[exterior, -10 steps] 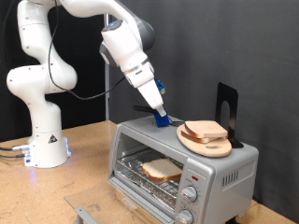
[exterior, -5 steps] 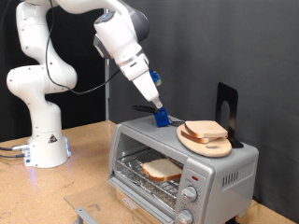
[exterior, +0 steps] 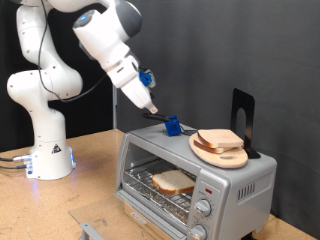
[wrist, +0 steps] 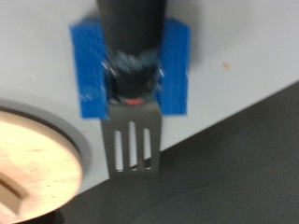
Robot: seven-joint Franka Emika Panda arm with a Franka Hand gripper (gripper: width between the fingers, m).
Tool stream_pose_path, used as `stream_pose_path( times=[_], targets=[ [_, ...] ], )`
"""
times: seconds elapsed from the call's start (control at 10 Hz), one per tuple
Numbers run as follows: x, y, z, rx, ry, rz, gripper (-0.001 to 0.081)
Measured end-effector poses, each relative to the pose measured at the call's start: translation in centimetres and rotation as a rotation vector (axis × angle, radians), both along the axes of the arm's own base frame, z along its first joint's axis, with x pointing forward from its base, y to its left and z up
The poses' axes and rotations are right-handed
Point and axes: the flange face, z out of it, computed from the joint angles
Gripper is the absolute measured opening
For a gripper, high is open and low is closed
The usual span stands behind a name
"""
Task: Make a piece of toast with the oven
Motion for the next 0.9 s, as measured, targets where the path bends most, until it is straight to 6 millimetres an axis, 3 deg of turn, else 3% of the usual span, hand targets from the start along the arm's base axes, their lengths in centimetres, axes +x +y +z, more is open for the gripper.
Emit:
stream_pose_path(
  times=[0.5,0.7,0.9],
  targets=[
    [-4.1,-6.7,-0.2,-0.028,0.031,0.087,0.0805],
    [-4.8,-7.4,-0.2,-0.025,0.032,0.098,0.0805],
    [-5.1,-7.2,-1.0,0.060,0.235,-0.013,0.0805]
  ],
)
